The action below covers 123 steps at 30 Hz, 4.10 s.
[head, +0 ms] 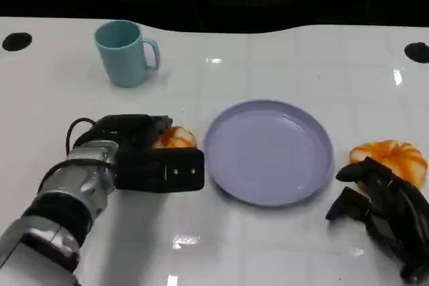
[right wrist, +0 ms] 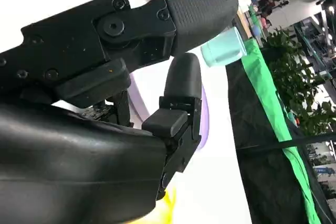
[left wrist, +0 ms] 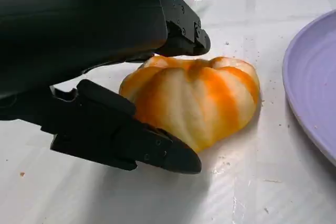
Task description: Grasp the bread from the table and place it into the plate.
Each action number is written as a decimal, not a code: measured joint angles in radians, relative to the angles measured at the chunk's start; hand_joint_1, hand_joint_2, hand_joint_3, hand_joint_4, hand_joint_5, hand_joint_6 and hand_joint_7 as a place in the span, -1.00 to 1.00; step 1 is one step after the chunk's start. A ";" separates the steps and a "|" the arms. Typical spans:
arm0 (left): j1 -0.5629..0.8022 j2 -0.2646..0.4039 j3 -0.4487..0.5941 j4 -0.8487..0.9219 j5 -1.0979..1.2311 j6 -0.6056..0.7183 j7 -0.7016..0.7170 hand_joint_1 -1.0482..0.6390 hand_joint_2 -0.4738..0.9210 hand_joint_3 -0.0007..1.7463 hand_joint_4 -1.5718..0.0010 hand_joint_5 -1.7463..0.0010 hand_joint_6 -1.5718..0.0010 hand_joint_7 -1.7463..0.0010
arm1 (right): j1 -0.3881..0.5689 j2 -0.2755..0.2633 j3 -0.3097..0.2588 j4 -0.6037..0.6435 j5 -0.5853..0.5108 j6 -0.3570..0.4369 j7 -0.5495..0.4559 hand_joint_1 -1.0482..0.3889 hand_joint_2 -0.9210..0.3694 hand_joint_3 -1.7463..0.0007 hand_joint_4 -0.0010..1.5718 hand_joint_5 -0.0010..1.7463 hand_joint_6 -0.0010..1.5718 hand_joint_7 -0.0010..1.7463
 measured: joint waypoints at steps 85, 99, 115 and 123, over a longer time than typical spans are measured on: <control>-0.129 -0.163 0.023 0.071 -0.189 -0.418 0.221 -0.01 0.42 0.48 -0.17 -1.00 0.05 -1.00 | -0.020 -0.005 0.001 0.057 -0.001 -0.067 0.005 -0.27 -1.00 0.67 -0.16 0.82 -0.24 0.46; -0.160 -0.144 -0.008 0.091 -0.181 -0.387 -0.077 -0.88 1.00 -0.18 0.98 0.61 0.76 0.99 | -0.020 -0.002 0.004 0.053 -0.002 -0.067 -0.007 -0.29 -1.00 0.69 -0.17 0.83 -0.25 0.47; -0.181 -0.117 -0.035 0.080 -0.153 -0.387 -0.097 -0.98 1.00 -0.08 1.00 0.72 0.80 0.99 | -0.020 -0.003 0.007 0.057 -0.004 -0.080 -0.007 -0.29 -1.00 0.69 -0.17 0.85 -0.25 0.46; -0.173 -0.094 0.013 0.046 -0.199 -0.437 -0.086 -0.92 1.00 -0.15 0.95 0.65 0.75 0.97 | -0.020 -0.003 0.009 0.060 -0.006 -0.085 -0.005 -0.28 -1.00 0.67 -0.16 0.87 -0.24 0.49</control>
